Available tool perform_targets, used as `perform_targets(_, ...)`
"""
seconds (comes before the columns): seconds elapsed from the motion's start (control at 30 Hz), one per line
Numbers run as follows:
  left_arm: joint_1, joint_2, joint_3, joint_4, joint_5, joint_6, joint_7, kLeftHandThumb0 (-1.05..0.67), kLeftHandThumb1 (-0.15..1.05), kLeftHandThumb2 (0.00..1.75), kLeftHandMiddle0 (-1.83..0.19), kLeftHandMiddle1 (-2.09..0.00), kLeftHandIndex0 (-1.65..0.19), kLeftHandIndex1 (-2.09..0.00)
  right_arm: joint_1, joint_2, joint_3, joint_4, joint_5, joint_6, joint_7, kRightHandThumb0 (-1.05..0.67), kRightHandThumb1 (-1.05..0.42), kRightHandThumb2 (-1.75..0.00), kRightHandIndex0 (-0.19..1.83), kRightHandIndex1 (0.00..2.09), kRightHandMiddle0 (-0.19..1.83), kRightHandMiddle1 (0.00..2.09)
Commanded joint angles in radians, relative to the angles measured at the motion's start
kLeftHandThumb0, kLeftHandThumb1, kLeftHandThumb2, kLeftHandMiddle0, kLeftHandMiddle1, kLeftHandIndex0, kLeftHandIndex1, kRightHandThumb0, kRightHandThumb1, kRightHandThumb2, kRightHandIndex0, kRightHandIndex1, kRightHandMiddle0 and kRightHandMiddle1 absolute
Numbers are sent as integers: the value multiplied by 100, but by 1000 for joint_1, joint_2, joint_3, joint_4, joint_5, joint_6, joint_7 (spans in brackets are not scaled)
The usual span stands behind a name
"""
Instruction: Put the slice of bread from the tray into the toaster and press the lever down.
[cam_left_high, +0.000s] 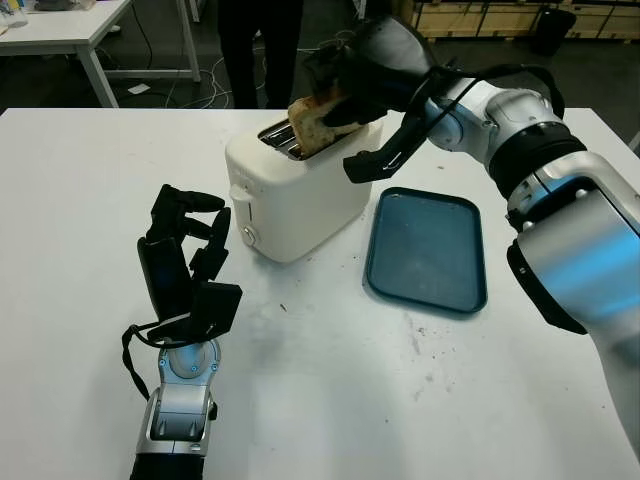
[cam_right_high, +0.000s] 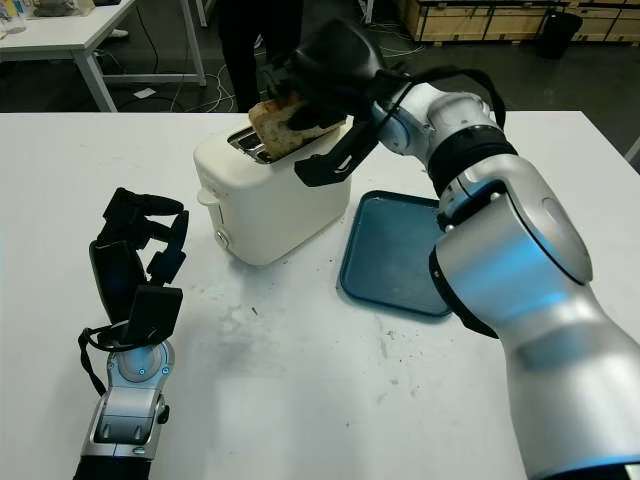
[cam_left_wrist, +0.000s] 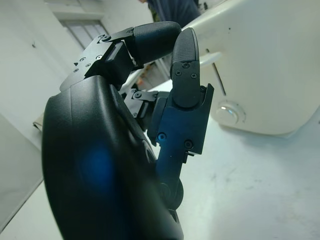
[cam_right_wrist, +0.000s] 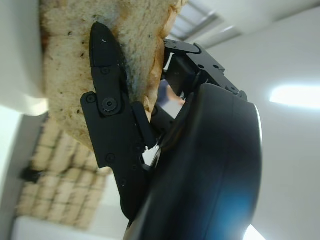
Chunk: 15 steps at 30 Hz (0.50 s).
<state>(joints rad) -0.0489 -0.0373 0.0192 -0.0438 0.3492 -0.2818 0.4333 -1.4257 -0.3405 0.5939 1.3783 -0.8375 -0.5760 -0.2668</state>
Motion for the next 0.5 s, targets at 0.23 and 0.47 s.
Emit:
perform_targets(0.23,-2,5,2,-5,-2,1,-12,-49,92,31,-59,-175,-51,-143,18,-20,-42,-1,47,125,231,-72,-92,-36,45,89,66,51)
perform_targets(0.47,-2,7,0,-4,3,0,-16,-48,92,32,-60,-175,-51,-144,3,-23,-3,-4,20,164,205,-70,-92,-37,32,46,61,7)
